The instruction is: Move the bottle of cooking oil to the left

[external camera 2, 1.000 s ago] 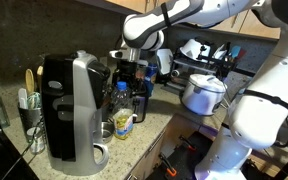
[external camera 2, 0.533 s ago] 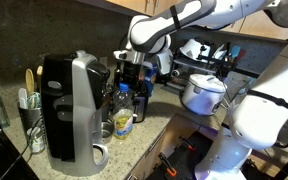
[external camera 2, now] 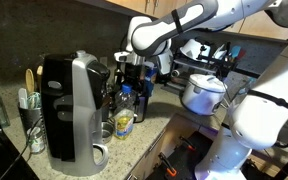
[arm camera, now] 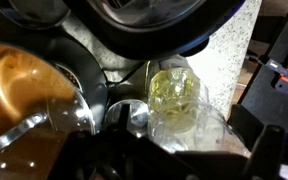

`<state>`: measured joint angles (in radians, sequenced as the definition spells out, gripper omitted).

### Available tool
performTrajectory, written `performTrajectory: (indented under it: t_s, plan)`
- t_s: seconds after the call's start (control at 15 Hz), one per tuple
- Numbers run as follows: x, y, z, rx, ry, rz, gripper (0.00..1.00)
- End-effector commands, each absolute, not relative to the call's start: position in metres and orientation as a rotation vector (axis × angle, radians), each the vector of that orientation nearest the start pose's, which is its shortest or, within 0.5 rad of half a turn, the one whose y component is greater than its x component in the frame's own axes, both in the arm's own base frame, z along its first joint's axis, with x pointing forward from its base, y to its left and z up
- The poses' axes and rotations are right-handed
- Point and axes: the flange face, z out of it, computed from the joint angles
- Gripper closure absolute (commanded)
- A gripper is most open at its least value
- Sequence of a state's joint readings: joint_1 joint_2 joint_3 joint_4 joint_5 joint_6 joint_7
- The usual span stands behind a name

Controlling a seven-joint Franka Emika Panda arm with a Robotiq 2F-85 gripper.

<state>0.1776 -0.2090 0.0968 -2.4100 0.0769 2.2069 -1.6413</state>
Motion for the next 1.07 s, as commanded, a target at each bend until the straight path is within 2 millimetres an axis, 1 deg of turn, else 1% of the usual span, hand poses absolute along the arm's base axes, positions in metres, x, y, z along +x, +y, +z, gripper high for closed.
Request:
performTrajectory:
  t_s: [0.0, 0.13, 0.4, 0.6, 0.73, 0.87, 0.93, 1.0]
  plan:
    - [0.451, 0.123, 0.412, 1.945, 2.432, -0.055, 0.00]
    - [0.457, 0.118, 0.431, 1.981, 2.350, -0.080, 0.00]
    - [0.471, 0.105, 0.471, 2.052, 2.237, -0.058, 0.00]
    - [0.479, 0.090, 0.498, 2.209, 2.078, -0.002, 0.00]
    - [0.482, 0.081, 0.507, 2.296, 1.962, 0.000, 0.00]
    - [0.483, 0.074, 0.509, 2.354, 1.867, -0.014, 0.00]
    - [0.485, 0.079, 0.502, 2.306, 1.960, 0.019, 0.00]
    - [0.485, 0.076, 0.503, 2.326, 1.926, 0.011, 0.00]
